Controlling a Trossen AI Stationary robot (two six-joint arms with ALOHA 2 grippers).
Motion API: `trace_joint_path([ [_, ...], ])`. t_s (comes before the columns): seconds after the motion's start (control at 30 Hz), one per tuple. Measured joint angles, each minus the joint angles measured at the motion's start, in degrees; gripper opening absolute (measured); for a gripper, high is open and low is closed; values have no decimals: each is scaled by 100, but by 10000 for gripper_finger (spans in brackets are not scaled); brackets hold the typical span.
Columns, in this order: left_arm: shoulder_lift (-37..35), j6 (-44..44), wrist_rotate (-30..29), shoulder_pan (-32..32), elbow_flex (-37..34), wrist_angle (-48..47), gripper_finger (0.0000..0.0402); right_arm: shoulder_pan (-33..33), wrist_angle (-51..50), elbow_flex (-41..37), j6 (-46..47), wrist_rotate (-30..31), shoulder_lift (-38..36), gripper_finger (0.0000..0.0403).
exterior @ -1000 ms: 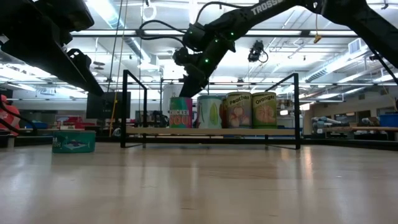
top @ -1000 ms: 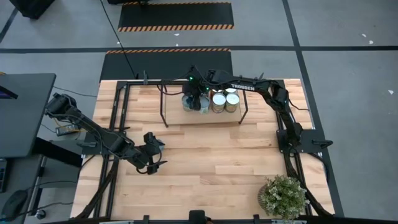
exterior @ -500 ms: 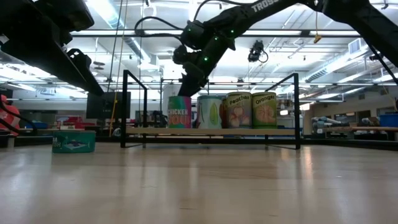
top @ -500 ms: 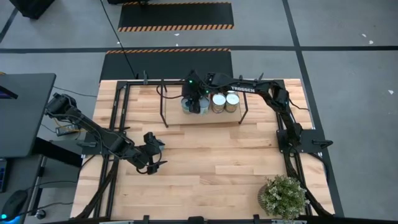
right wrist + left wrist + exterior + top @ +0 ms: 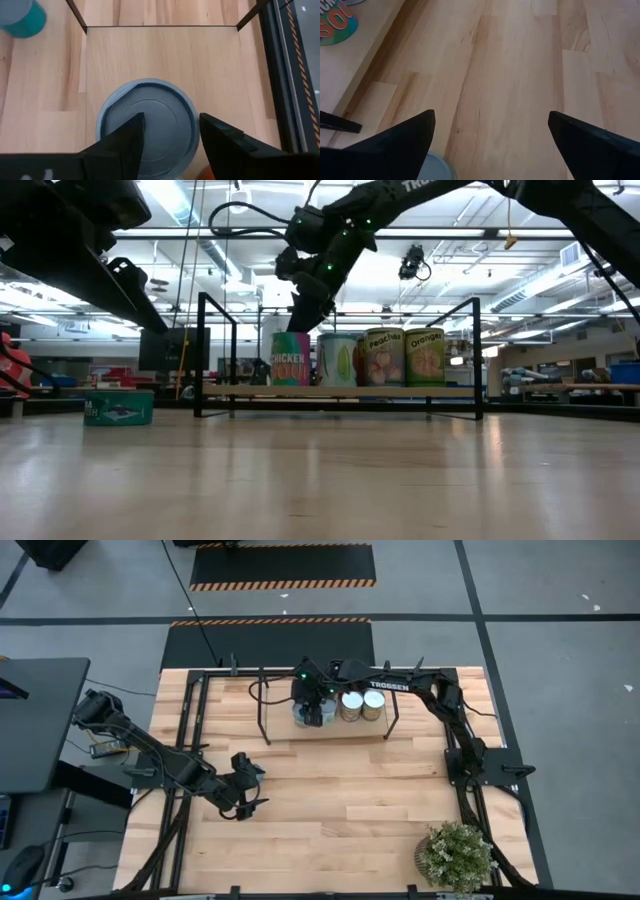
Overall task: Pick and place cans onto a shelf
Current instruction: Put the canned chicken soup on the shelf, then put the canned tuna on the shelf
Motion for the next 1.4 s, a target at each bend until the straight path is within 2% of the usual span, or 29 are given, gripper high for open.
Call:
trace_joint_path([
  [0.3,-568,-298,31,-44,4,-516,396,40,-643,698,-132,447,3,197],
  [0.47,-989,-900,650,-85,4,-1274,396,263,-845,778,-238,446,-6,197],
  [0.7,-1090,-1843,1260,-144,4,-2706,396,902,-745,792,-469,377,-15,197],
  [0.8,-1090,-2108,1239,-142,4,-3327,396,1119,-539,792,-503,335,-15,197],
  [0.9,-1048,-2576,810,-41,4,-3952,396,1317,-480,796,-504,316,-15,197],
  [1.03,-1007,-2911,331,206,-44,-3908,396,1569,-417,773,-468,135,-15,197],
  [1.2,-798,-3048,380,523,-228,-3550,396,1856,124,286,-474,19,-13,197],
  [1.4,-166,-3194,411,952,-307,-3415,396,2098,798,-271,-475,19,-13,197],
])
